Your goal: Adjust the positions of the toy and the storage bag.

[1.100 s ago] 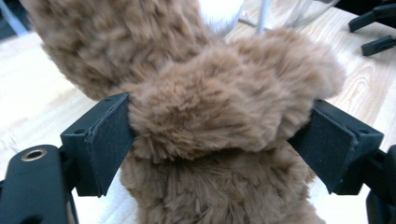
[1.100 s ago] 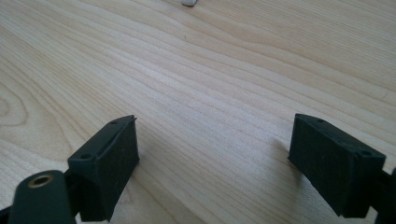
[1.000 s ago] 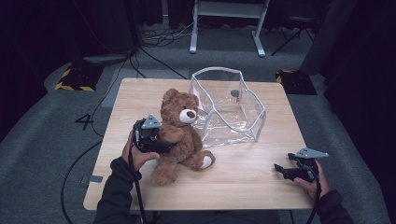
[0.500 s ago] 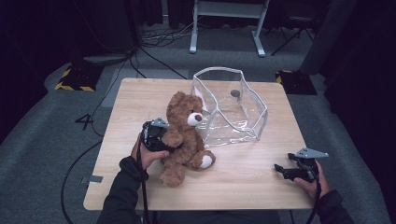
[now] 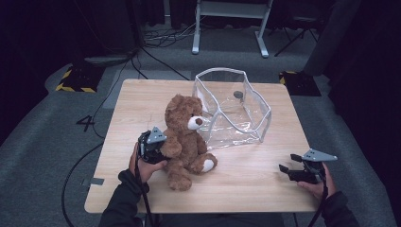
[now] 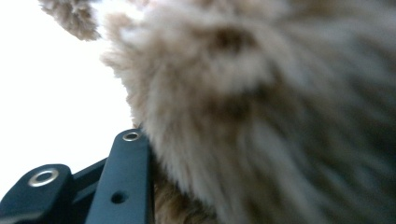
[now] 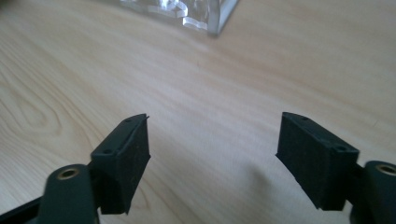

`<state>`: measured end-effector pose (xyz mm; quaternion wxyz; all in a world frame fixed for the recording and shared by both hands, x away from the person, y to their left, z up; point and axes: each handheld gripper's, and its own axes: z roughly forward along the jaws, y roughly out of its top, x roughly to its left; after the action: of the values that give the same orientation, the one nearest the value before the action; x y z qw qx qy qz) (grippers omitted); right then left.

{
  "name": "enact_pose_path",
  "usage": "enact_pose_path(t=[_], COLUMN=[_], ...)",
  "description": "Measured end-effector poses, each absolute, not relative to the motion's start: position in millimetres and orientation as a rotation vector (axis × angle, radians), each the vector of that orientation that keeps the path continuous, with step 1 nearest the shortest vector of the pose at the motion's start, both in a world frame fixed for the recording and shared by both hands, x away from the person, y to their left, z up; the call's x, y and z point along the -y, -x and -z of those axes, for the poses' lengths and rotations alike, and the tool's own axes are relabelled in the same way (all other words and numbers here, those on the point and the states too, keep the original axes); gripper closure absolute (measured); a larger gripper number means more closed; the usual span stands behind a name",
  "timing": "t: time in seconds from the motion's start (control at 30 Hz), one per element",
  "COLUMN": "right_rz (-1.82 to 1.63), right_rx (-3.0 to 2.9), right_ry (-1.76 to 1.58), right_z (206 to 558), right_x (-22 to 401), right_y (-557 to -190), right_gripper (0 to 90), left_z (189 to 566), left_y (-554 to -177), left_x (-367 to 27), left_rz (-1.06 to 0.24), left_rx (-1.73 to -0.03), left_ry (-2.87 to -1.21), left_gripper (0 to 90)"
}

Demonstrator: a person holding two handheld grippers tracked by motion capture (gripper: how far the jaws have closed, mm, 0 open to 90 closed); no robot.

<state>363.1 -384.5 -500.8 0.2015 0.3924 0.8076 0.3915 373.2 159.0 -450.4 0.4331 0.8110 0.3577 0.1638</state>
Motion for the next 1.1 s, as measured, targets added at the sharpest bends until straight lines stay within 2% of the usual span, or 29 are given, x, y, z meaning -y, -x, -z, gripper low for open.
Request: enact_pose_path(t=[0.33,0.37,0.57,0.6,0.8,1.1], right_rz=[-1.2,-1.202,-1.227,-1.243,-1.231,-1.187], right_rx=[-2.152,-2.149,-2.153,-2.156,-2.175,-2.246], right_ry=[-0.937,-0.881,-0.765,-0.709,-0.583,-0.512], right_z=[439,422,387,373,349,345], right_x=[368,357,333,321,285,249], right_y=[-365,-369,-375,-376,-378,-388], right_gripper=[30.3,30.9,33.2,33.6,33.6,33.1], left_z=[453,454,459,460,464,468], left_y=[-355,-354,-359,-361,-365,-362], left_x=[-166,-169,-177,-179,-184,-188], left_rz=[-0.59,-0.611,-0.657,-0.682,-0.675,-0.645], left_rx=[-0.912,-0.923,-0.949,-0.954,-0.956,-0.95], left_ry=[-1.945,-1.927,-1.905,-1.903,-1.917,-1.924], left_gripper=[60.8,60.8,60.6,60.6,60.3,59.1])
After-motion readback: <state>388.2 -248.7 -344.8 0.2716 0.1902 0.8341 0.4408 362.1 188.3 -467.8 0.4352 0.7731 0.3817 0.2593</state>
